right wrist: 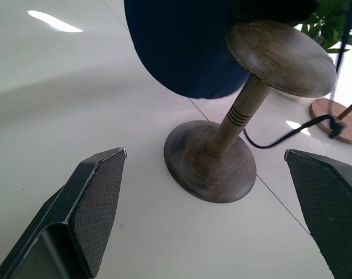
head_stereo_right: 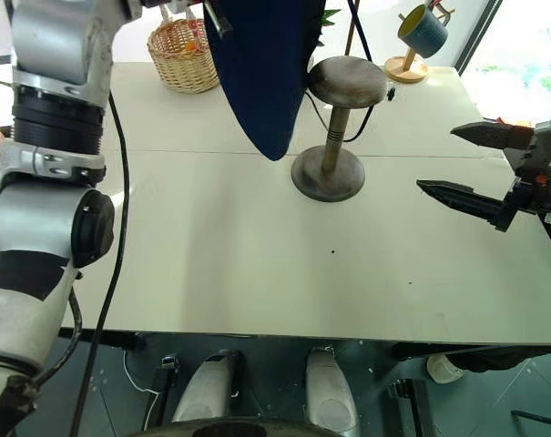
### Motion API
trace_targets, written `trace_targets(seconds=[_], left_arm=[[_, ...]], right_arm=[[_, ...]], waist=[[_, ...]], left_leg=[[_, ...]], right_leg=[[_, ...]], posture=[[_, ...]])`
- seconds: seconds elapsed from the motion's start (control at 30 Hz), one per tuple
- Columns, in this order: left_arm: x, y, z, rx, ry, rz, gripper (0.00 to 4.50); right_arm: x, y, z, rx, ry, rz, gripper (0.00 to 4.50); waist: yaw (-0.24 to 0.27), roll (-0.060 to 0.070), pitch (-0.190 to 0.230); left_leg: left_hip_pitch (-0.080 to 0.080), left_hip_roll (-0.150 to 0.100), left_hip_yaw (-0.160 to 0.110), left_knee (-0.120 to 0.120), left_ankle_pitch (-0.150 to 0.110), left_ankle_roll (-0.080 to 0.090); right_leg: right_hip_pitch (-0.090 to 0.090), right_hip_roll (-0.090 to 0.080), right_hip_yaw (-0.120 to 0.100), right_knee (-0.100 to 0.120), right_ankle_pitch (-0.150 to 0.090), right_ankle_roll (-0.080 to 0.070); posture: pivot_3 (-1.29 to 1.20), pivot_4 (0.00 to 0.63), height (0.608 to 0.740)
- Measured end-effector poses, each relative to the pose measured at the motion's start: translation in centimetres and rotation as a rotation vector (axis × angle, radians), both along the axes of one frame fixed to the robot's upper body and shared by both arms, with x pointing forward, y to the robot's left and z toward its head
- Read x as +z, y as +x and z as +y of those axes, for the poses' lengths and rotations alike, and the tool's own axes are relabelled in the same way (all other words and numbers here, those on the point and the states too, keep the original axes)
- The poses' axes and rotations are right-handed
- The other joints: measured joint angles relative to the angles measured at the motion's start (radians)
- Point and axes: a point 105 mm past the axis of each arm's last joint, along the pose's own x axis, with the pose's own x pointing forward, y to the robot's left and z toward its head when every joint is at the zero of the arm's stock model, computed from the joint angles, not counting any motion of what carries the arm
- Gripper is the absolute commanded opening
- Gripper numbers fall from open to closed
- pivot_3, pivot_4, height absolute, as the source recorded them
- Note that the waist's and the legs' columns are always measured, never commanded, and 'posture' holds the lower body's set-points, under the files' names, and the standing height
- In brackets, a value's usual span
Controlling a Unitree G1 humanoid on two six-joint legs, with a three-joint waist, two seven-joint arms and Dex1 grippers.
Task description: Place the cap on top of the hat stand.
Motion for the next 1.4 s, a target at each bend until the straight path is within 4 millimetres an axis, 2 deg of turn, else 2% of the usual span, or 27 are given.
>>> trace_targets(seconds=[0.07, 0.13, 0.23, 0.4, 0.47, 0.7, 0.87, 1.03, 1.1, 1.27, 1.4], left_arm=[[-1.1, -0.7, -1.2, -0.014, 0.145, -0.155, 0.07], [-3.7, -1.1, -2.1, -0.042, 0.345, -0.328, 0.07], [-6.5, -1.1, -2.9, -0.091, 0.479, -0.412, 0.07], [-8.7, -1.2, -3.3, -0.144, 0.616, -0.634, 0.07], [-8.9, -1.2, -3.5, -0.157, 0.648, -0.699, 0.07], [-7.9, -2.5, -4.5, -0.216, 0.666, -0.936, 0.07], [-9.9, -2.9, -3.7, -0.276, 0.730, -0.997, 0.07], [-15.3, -2.1, -0.8, -0.327, 0.872, -0.960, 0.07], [-16.6, -2.0, -0.5, -0.348, 0.911, -0.971, 0.07], [-17.6, -1.6, -0.4, -0.355, 0.923, -0.985, 0.07], [-19.2, -0.8, -0.4, -0.332, 0.879, -0.869, 0.07]], right_arm=[[0.1, 0.0, -0.2, -0.008, 0.004, -0.004, 4.50], [0.4, -0.1, -0.6, -0.028, 0.012, -0.017, 4.50], [0.6, -0.2, -0.7, -0.036, 0.017, -0.027, 4.50], [0.7, -0.3, -1.0, -0.053, 0.031, -0.034, 4.50], [0.7, -0.3, -1.1, -0.060, 0.034, -0.035, 4.50], [0.3, -0.4, -1.1, -0.070, 0.054, -0.025, 4.50], [-0.3, -0.8, -1.8, -0.103, 0.053, 0.004, 4.50], [-1.4, -2.3, -4.0, -0.185, 0.063, 0.078, 4.50], [-2.0, -2.8, -4.7, -0.214, 0.075, 0.099, 4.50], [-2.1, -3.4, -5.5, -0.259, 0.085, 0.113, 4.50], [-1.8, -3.5, -5.7, -0.269, 0.092, 0.108, 4.50]], waist=[[0.002, 0.000, 0.000], [0.002, 0.000, 0.000], [0.003, 0.000, 0.000], [0.004, 0.000, 0.000], [0.005, -0.001, 0.000], [0.006, -0.001, 0.000], [0.002, 0.000, 0.000], [0.005, 0.000, 0.000], [0.007, -0.001, 0.000], [0.008, -0.001, 0.000], [0.005, -0.001, 0.000]], left_leg=[[0.000, 0.000, 0.000, 0.000, 0.000, 0.000], [0.000, 0.000, 0.000, 0.000, 0.000, 0.000], [0.000, 0.000, 0.001, 0.001, 0.000, 0.000], [0.000, 0.000, 0.001, 0.001, 0.000, 0.000], [-0.001, 0.000, 0.001, 0.001, 0.000, 0.000], [-0.001, -0.001, 0.001, 0.001, 0.000, 0.000], [-0.001, -0.001, 0.001, 0.000, 0.000, 0.000], [0.000, -0.001, 0.001, 0.000, 0.000, 0.000], [-0.001, -0.001, 0.002, 0.001, 0.000, 0.000], [-0.001, -0.001, 0.002, 0.002, 0.000, 0.000], [-0.001, -0.001, 0.002, 0.001, 0.000, 0.000]], right_leg=[[0.000, 0.000, 0.000, 0.000, 0.000, 0.000], [0.000, 0.000, 0.001, 0.000, 0.000, -0.001], [0.000, 0.000, 0.001, 0.000, -0.001, -0.002], [0.000, 0.000, 0.002, -0.001, 0.000, -0.001], [0.000, 0.000, 0.002, -0.001, 0.000, 0.000], [0.000, -0.001, 0.002, -0.001, 0.000, 0.001], [0.000, 0.000, 0.002, -0.001, 0.000, 0.001], [0.000, 0.000, 0.002, 0.000, 0.000, 0.001], [0.000, -0.001, 0.002, -0.001, 0.000, 0.002], [0.000, -0.001, 0.002, -0.001, 0.000, 0.003], [0.000, -0.001, 0.002, -0.001, 0.000, 0.004]], posture=[[0.00, 0.150, 0.740], [0.00, 0.150, 0.740], [0.00, 0.150, 0.740], [0.00, 0.150, 0.740], [0.00, 0.150, 0.740], [0.00, 0.150, 0.740], [0.00, 0.150, 0.740], [0.00, 0.150, 0.740], [0.00, 0.150, 0.740], [0.00, 0.150, 0.740], [0.00, 0.150, 0.740]])
